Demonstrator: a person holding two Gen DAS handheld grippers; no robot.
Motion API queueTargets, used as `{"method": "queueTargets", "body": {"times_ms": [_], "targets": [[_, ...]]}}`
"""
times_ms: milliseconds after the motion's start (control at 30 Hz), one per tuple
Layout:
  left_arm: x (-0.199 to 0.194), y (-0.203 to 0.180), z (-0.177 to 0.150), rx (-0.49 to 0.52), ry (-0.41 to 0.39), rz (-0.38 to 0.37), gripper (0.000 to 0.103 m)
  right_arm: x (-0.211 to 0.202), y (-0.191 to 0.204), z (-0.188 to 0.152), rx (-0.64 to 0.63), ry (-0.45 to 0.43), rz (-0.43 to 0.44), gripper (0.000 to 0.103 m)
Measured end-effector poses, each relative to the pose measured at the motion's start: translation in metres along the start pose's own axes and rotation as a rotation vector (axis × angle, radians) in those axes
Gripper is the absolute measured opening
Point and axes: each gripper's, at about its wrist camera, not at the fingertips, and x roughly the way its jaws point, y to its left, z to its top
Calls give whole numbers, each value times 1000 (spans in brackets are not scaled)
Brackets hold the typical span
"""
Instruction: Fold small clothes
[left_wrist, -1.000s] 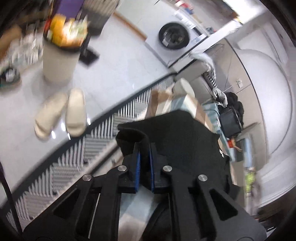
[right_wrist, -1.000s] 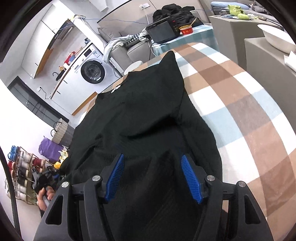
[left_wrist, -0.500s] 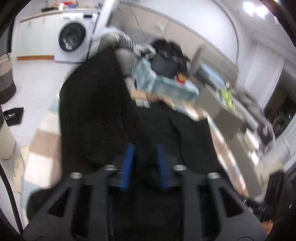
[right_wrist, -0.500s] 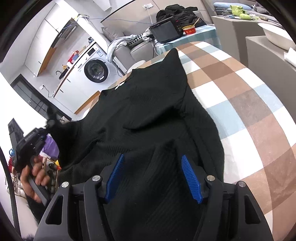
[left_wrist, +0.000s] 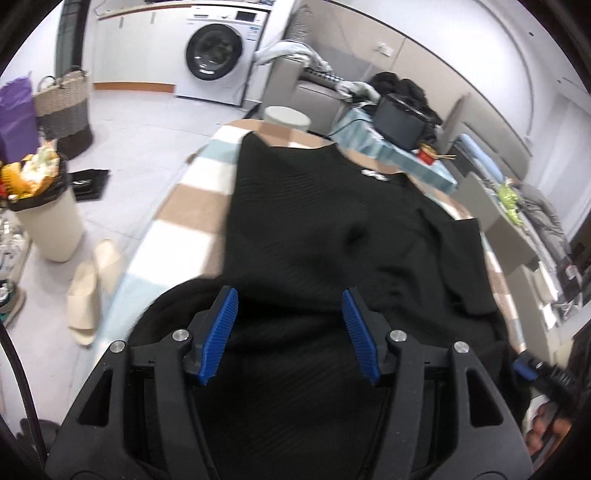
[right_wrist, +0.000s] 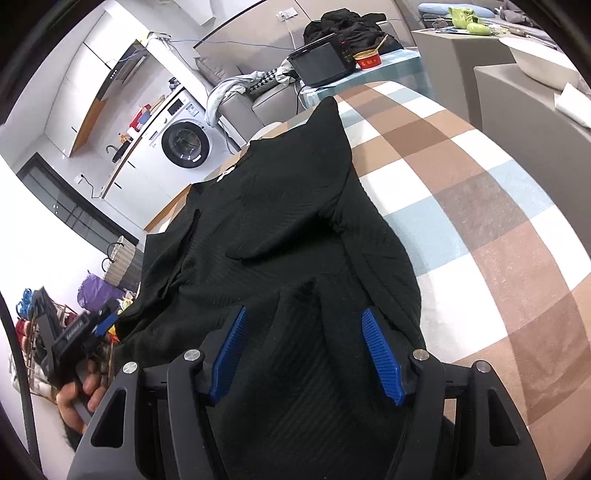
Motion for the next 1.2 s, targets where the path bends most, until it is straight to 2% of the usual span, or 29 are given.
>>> {"method": "queueTargets", "body": {"times_ms": [100, 233, 300, 367, 533, 667, 867, 1033, 1100, 1167, 1200], "targets": [[-17, 11, -18, 45, -19, 60, 57, -8, -3, 0, -21, -7, -7, 65], [-47, 19, -43, 93, -38, 95, 71, -25, -4, -2, -76, -19, -31, 66], [-58, 24, -52, 102, -45, 98, 77, -35, -7, -5, -113, -21, -47, 70], [-68, 30, -62, 100, -47, 102, 83, -42, -10, -7, -145, -21, -78, 81], [-81, 56, -86, 69, -6, 130, 84, -53, -28, -19, -206, 33, -156, 85], [-85, 74, -105, 55, 33, 144, 84, -50, -44, -34, -236, 97, -173, 84], [-70, 73, -120, 112, 79, 194, 84, -32, -43, -47, -301, 132, -180, 74], [-62, 68, -123, 131, 85, 189, 83, -30, -30, -46, -366, 135, -159, 73], [-60, 67, -122, 128, 89, 178, 81, -27, -24, -48, -407, 145, -165, 63], [-58, 67, -122, 129, 96, 166, 72, -22, -20, -48, -435, 165, -165, 44], [-58, 66, -121, 134, 94, 172, 64, -20, -18, -49, -447, 163, -173, 31]]}}
